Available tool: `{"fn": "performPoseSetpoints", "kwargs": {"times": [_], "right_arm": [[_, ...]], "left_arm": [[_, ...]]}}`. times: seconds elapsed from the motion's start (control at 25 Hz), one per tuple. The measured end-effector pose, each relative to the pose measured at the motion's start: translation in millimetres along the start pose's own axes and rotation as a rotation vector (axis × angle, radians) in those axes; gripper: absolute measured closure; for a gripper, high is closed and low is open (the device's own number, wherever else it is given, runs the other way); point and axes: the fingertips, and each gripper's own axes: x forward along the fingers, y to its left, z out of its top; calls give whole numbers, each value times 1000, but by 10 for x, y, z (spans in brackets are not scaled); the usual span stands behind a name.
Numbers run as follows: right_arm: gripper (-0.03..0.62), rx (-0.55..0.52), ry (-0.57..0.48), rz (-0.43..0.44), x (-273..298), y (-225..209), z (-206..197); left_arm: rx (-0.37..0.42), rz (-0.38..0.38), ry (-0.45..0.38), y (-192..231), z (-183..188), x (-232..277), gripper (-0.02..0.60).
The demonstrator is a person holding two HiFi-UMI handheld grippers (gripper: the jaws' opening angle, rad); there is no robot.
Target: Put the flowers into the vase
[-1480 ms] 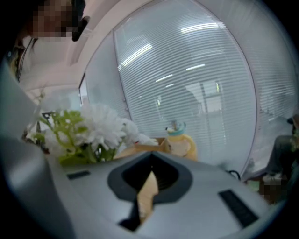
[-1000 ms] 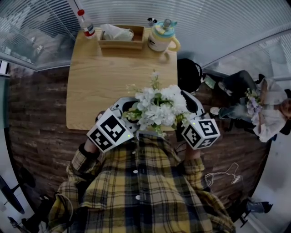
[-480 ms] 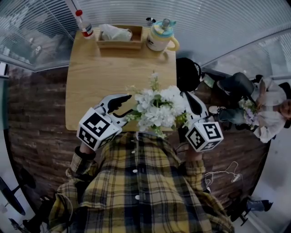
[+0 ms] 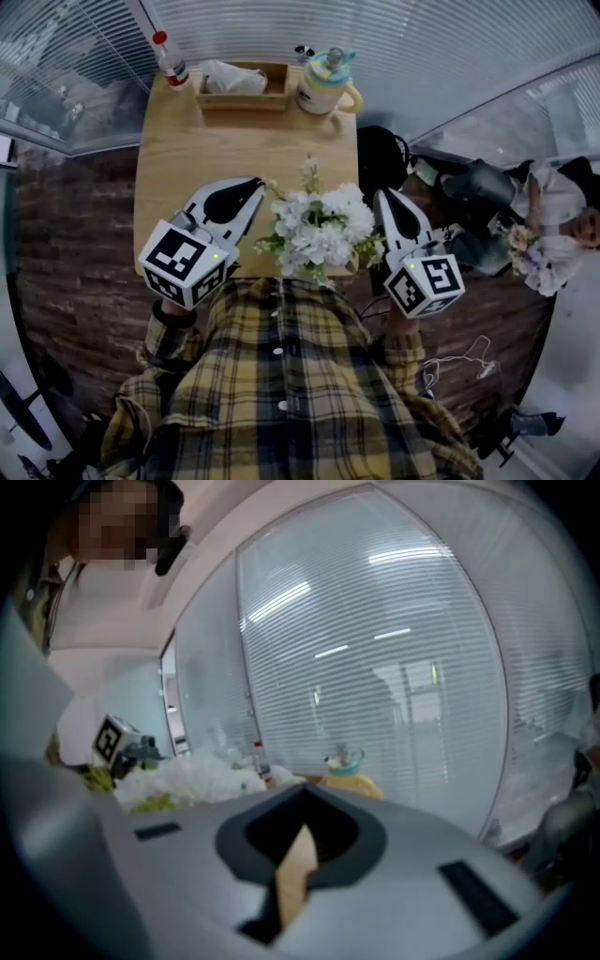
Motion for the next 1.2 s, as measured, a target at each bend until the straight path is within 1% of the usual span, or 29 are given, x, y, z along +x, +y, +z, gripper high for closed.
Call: {"fn": "performPoseSetpoints", "kwargs": {"times": [0.24, 0.32, 0.4, 0.56, 0.8, 1.04, 1.2], "right_arm": [[582, -22, -25, 24, -53, 95, 190], [582, -32, -36, 33, -90, 148, 271], [582, -44, -52, 43, -133, 205, 370], [582, -59, -79, 58, -151, 276, 493], [582, -65, -87, 67, -100, 290, 534], [582, -67, -90, 72, -3, 288, 560], [582, -73, -98, 79, 0, 315, 607]], "left_arm": [[9, -5, -43, -133, 258, 2, 568], [24, -3, -52, -184, 348, -32, 568], [42, 0, -45, -220, 405, -70, 568], [37, 1, -14, -197, 359, -92, 568], [26, -13, 6, -158, 263, -82, 566], [17, -43, 30, -92, 184, -110, 505], [13, -60, 40, -83, 184, -160, 484]]}}
